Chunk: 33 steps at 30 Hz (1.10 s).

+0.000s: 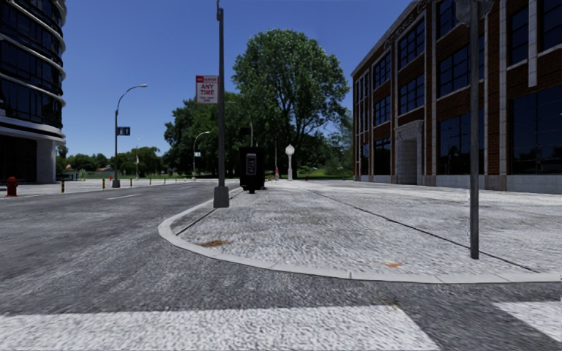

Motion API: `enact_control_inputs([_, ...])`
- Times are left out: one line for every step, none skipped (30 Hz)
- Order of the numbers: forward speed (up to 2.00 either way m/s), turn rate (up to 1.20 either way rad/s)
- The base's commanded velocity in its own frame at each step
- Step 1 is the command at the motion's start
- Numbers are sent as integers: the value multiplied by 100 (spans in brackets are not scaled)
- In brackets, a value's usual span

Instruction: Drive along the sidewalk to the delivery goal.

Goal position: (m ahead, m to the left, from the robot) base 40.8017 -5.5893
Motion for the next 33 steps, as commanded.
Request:
enact_control_inputs([200,-24])
enact_control_inputs([200,-24])
enact_control_inputs([200,-27])
enact_control_inputs([200,-28])
enact_control_inputs([200,-28])
enact_control_inputs([200,-28])
enact_control_inputs([200,-28])
enact_control_inputs([200,-28])
enact_control_inputs([200,-28])
enact_control_inputs([200,-29])
enact_control_inputs([200,-29])
enact_control_inputs([200,-29])
enact_control_inputs([200,-29])
enact_control_inputs([200,-29])
enact_control_inputs([200,-29])
enact_control_inputs([199,-29])
enact_control_inputs([190,-29])
enact_control_inputs([190,-29])
enact_control_inputs([182,-29])
enact_control_inputs([172,-29])
enact_control_inputs([161,-29])
enact_control_inputs([155,-29])
enact_control_inputs([152,-29])
enact_control_inputs([152,-29])
enact_control_inputs([151,-29])
enact_control_inputs([150,-29])
enact_control_inputs([150,-28])
enact_control_inputs([150,-28])
enact_control_inputs([150,-28])
enact_control_inputs([150,-28])
enact_control_inputs([150,-28])
enact_control_inputs([150,-28])
enact_control_inputs([150,-28])
